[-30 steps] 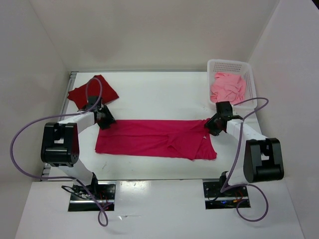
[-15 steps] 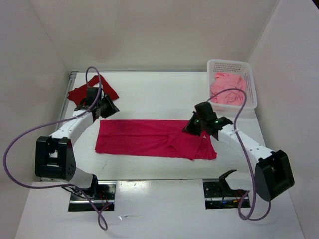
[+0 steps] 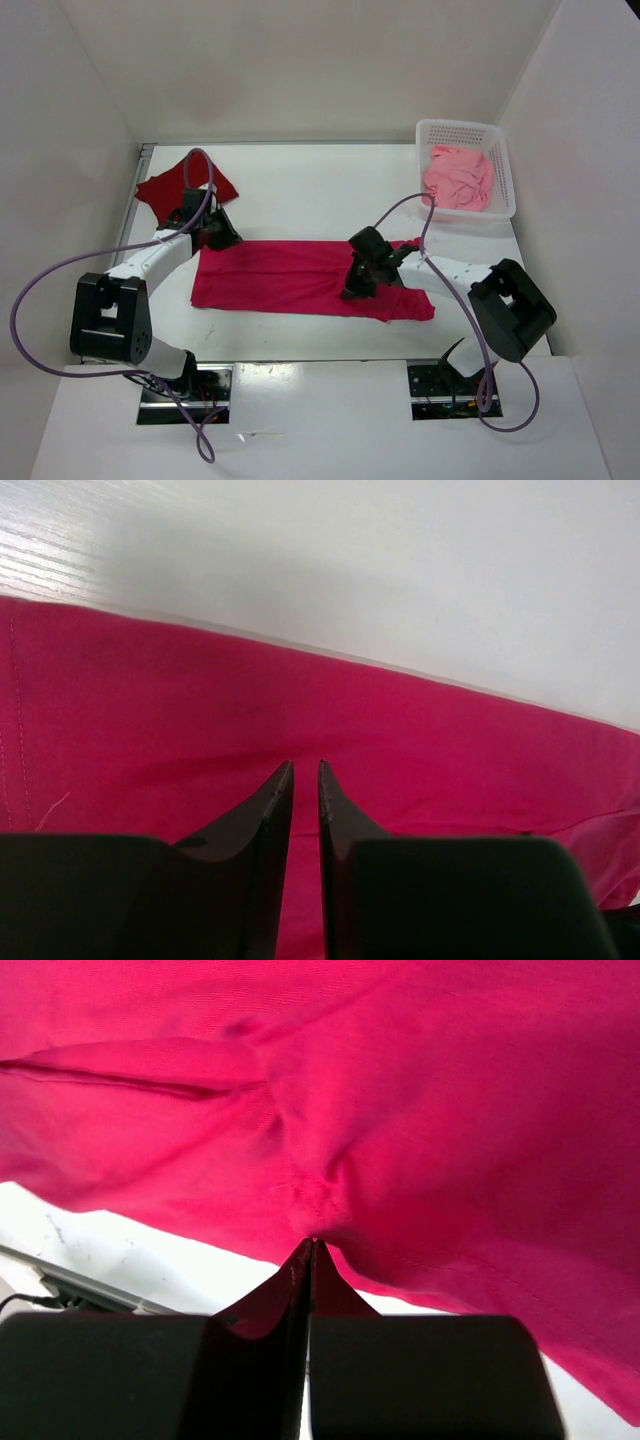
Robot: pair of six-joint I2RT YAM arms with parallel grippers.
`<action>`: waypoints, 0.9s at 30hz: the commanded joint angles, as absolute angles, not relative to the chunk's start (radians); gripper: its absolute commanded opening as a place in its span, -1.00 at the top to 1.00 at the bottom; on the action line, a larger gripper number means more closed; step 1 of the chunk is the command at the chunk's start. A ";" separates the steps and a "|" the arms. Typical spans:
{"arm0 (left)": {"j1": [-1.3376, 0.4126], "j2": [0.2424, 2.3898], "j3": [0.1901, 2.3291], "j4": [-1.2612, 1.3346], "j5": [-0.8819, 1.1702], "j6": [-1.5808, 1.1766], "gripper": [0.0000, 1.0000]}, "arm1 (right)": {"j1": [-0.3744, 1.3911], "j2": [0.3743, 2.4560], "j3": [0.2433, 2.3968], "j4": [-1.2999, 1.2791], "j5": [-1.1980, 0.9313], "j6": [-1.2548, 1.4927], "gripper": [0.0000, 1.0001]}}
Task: Fold and stack the t-shirts
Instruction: Fold the other side of the tshirt into a rectangle
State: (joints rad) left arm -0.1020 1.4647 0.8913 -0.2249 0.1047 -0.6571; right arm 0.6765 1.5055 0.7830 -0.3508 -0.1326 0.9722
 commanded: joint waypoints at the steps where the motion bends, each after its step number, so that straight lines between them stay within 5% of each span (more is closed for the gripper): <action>1: -0.107 1.469 0.881 -0.193 0.115 -0.646 0.55 | 0.681 1.496 0.764 -0.296 -0.107 0.996 1.00; 12: -0.107 1.424 0.923 -0.222 0.115 -0.646 0.55 | 0.719 1.408 0.865 -0.437 -0.135 0.943 0.88; 27: -0.107 1.445 0.925 -0.213 0.115 -0.627 0.53 | 0.624 1.496 0.853 -0.342 -0.057 0.914 0.99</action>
State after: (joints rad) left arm -0.1020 1.4464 0.8970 -0.2321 0.1101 -0.6540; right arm 0.6613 1.5280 0.8417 -0.3927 -0.0933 0.9295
